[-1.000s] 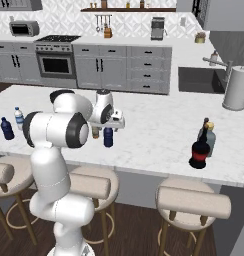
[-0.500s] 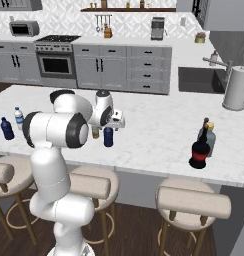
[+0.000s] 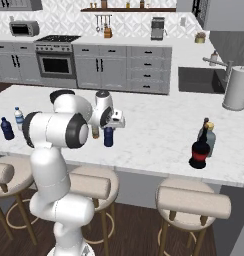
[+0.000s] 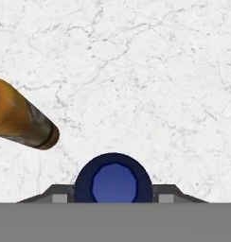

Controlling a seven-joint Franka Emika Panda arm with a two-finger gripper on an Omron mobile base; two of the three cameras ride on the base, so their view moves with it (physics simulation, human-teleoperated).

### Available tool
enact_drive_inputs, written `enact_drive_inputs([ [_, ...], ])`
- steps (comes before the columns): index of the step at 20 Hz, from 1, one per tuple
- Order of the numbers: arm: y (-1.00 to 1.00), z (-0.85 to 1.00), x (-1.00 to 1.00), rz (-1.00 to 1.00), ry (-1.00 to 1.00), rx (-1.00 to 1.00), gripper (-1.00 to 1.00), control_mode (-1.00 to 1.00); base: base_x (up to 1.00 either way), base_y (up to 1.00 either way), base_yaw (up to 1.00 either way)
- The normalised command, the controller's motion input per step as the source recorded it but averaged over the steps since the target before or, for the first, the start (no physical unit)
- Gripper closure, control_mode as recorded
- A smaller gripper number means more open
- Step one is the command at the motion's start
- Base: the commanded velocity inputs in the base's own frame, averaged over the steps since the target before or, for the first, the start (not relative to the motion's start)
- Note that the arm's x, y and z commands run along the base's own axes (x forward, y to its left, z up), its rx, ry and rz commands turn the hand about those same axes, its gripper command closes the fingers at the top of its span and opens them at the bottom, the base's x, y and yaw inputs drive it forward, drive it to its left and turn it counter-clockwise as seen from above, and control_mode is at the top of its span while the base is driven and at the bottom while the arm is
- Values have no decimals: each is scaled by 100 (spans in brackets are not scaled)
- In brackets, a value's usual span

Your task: Move the plastic bottles in the middle to the plastics group, and the glass bottles in the middle to the glass group.

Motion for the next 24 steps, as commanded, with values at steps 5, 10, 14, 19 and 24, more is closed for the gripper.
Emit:
enact_drive_inputs([
  [5, 4, 8, -59, 1, -1, 0, 100, -100, 0, 0, 0],
  [10, 43, 10, -63, 9, 0, 0, 100, -100, 0, 0, 0],
  [14, 62, 25, -34, 10, 0, 0, 100, -100, 0, 0, 0],
  [19, 61, 11, -23, 12, 0, 0, 100, -100, 0, 0, 0],
  [24, 89, 5, -20, 12, 0, 0, 100, -100, 0, 0, 0],
])
